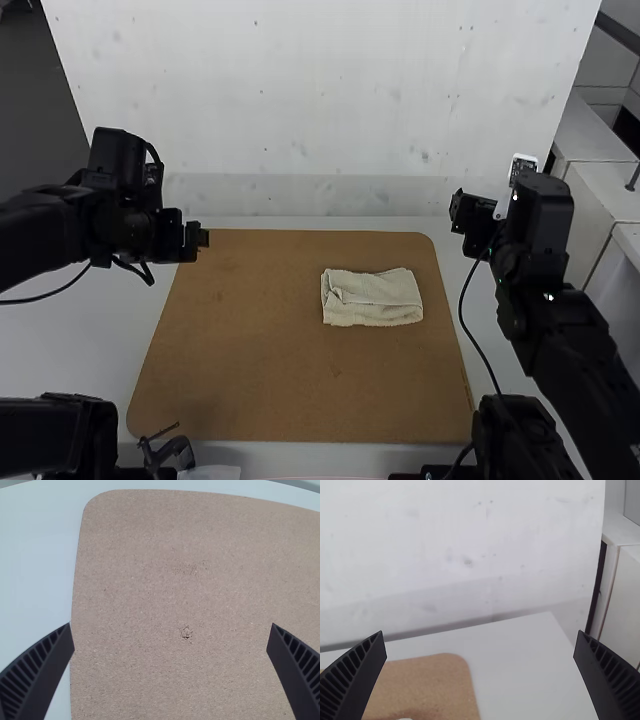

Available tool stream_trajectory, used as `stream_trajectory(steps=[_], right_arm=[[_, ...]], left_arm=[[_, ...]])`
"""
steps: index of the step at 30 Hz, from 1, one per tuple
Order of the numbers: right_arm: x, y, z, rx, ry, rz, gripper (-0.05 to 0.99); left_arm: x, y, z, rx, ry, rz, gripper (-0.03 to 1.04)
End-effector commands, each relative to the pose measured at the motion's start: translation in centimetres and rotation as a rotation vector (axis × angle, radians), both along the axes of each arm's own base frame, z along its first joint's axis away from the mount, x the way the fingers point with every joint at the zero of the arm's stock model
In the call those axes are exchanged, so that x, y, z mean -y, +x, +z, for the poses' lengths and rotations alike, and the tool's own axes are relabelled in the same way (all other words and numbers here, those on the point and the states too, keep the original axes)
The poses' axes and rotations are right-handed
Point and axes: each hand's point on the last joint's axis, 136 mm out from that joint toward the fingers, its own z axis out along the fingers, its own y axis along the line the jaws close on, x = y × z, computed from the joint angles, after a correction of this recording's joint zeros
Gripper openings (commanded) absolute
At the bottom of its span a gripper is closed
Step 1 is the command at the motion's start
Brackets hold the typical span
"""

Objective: Fold the towel.

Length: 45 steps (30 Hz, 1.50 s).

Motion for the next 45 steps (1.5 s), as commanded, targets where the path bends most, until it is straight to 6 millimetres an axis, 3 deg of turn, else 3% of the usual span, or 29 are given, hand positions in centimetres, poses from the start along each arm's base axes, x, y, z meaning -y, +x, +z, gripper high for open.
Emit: stream_trajectory(steps=[1,10,18,25,29,33,38,45], right_arm=[[-0.1,-1.2,0.8,0.076,-0.01,0.015,0.96],[-1.2,-3.4,1.5,0.226,-0.04,0.073,0.96],[-1.5,-3.6,1.7,0.243,-0.042,0.088,0.96],[-1.3,-3.6,2.1,0.263,-0.042,0.078,0.96],[-1.1,-3.5,2.0,0.261,-0.043,0.068,0.96],[-1.0,-3.5,1.7,0.256,-0.045,0.063,0.96],[-1.2,-3.4,1.2,0.246,-0.045,0.073,0.96],[-1.3,-3.1,-0.1,0.213,-0.045,0.08,0.96]], left_arm=[[0.5,-0.5,2.3,0.111,-0.005,-0.024,1.0],[0.6,-2.5,5.9,0.297,-0.03,-0.035,1.0],[-0.6,-5.4,9.9,0.499,-0.051,-0.001,1.0],[-3.1,-8.2,13.3,0.67,-0.005,0.091,0.97],[-5.2,-9.1,14.9,0.676,0.024,0.187,0.97],[-6.8,-9.6,14.5,0.657,0.022,0.271,0.97],[-6.9,-10.2,13.6,0.691,0.023,0.27,0.97],[-6.2,-8.4,9.6,0.656,0.149,0.164,0.97]])
